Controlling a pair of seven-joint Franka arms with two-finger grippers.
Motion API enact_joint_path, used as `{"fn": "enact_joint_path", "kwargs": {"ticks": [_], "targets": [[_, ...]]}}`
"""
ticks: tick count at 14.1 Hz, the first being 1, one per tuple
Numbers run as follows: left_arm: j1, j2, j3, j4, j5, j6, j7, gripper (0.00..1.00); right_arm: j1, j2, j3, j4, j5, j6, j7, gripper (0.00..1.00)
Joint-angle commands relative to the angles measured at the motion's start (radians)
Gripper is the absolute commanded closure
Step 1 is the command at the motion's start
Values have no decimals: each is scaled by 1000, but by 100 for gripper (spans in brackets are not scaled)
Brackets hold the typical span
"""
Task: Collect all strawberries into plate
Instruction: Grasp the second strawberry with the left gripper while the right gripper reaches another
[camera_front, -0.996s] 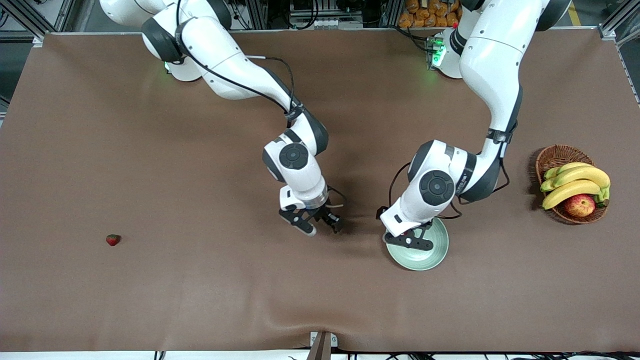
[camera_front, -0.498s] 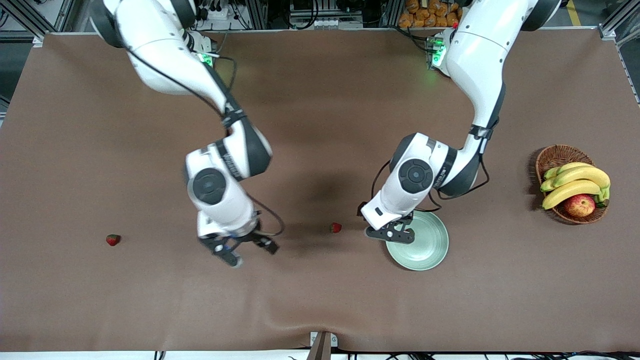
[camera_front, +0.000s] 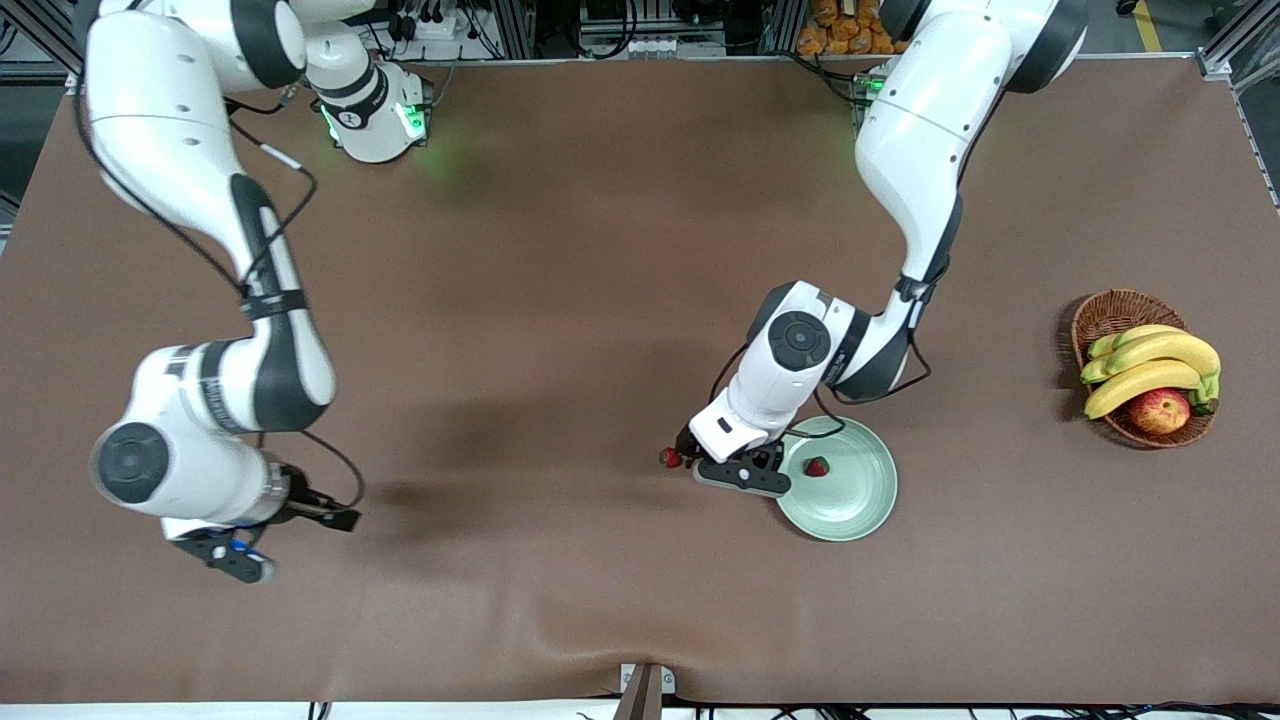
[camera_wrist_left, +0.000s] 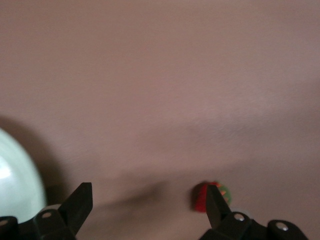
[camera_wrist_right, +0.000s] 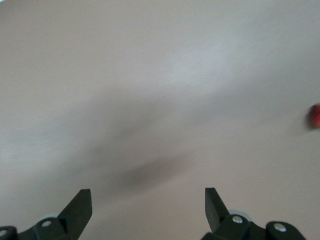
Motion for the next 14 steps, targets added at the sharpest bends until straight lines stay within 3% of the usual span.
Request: {"fn": "enact_joint_path", "kwargs": {"ticks": [1, 6, 10, 14], "targets": [[-48, 44, 7, 65, -15, 40, -60, 0, -53, -131, 23, -181, -13, 16, -119, 0], [-71, 106, 7, 108, -13, 134, -51, 0, -134, -262, 20, -471, -106, 255, -395, 0], [-99, 120, 9, 94, 1, 134, -29, 7, -237, -225, 20, -479, -117, 376, -685, 0], [-105, 120, 14, 85, 2, 132, -12, 14, -271, -143, 21, -434, -88, 412, -628, 0]]}}
